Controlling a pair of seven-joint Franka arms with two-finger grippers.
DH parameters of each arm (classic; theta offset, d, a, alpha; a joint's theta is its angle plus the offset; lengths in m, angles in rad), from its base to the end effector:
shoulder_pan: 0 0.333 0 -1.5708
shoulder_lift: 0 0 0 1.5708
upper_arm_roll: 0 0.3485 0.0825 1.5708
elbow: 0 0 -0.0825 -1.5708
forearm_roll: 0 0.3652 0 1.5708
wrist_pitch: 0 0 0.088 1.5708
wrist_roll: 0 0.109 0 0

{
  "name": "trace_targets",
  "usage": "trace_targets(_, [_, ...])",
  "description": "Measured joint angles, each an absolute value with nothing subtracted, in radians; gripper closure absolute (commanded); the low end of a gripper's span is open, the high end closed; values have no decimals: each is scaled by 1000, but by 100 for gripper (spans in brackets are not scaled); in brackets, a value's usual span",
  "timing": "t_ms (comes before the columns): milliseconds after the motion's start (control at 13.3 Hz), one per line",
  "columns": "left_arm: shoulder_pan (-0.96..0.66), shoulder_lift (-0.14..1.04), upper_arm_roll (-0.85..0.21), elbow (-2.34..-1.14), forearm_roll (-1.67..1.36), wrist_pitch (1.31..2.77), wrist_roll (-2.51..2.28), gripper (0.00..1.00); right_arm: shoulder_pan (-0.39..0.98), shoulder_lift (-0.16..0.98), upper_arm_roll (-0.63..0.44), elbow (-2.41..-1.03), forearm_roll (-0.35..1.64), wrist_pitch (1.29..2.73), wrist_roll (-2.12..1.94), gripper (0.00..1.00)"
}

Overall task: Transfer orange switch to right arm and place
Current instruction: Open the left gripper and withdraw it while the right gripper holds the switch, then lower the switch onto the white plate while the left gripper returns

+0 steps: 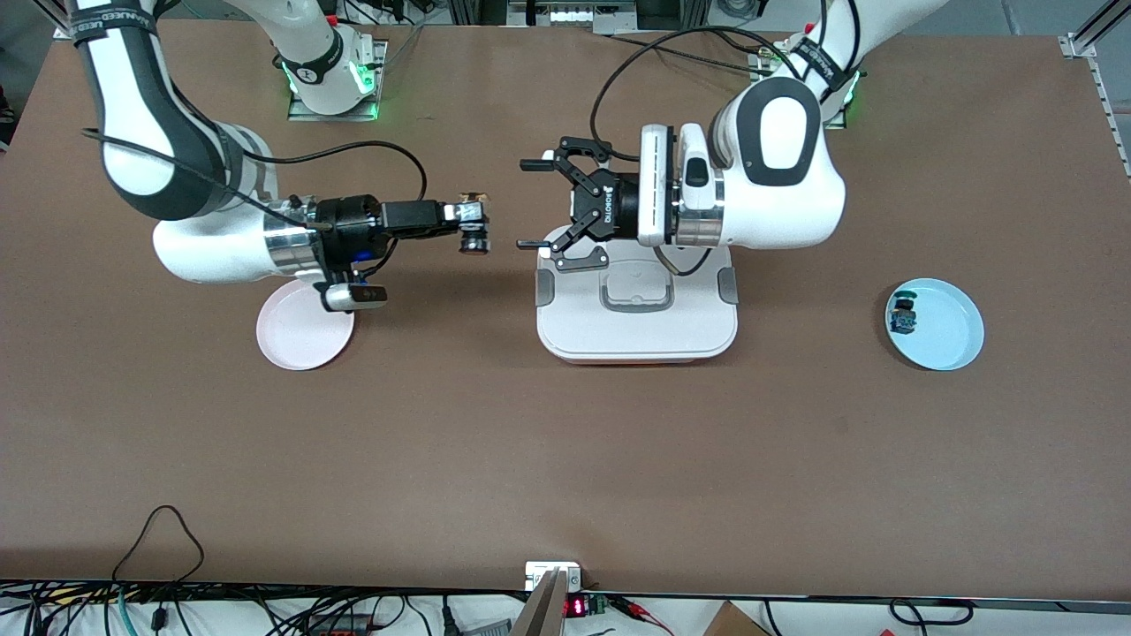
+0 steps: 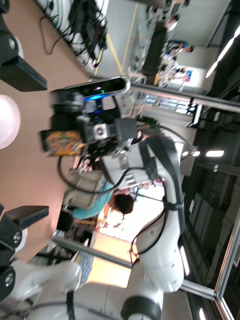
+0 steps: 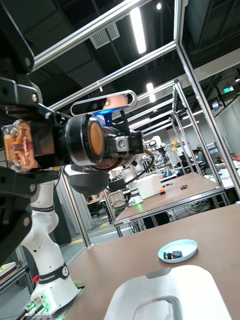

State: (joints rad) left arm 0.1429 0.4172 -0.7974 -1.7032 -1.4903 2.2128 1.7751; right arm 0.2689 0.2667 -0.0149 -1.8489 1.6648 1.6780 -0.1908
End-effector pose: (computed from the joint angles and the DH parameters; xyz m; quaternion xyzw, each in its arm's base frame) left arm 0.5588 -0.3702 0.5065 0.5651 -0.4616 0.3970 0.5568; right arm 0.5713 0.2511 0.4849 -0.6945 0.0859 0.1678 0.6943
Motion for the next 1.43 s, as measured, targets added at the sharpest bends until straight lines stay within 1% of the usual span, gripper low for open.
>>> trace_targets(226, [236,410,-798,-1680,-1260,2042,1572,0,216,266,-16,-1848,1525,1676,-196,100])
trace_targets(451, [298,403,-798,-1616,-1068,1880,1368,0,170,264,-17,-1846,1318,1674,-251,100])
trace_targets(752, [318,398,-797,-1594,-933,1809,1226,0,131,254,-18,-1844,952,1673,-383,100])
trace_targets(977, [321,398,-797,-1593,-857,1774,1107,0,103,245,-18,-1843,656,1673,-559,100])
trace_targets(1128, [321,398,-797,-1587,-767,1725,1004,0,94,242,-19,-1843,456,1684,-674,100])
trace_targets(1278, [321,398,-797,-1557,-628,1652,875,0,94,242,-17,-1843,279,1743,-778,100])
trace_targets(1429, [321,397,-798,-1514,-501,1568,743,0,94,242,-16,-1845,177,1811,-886,100])
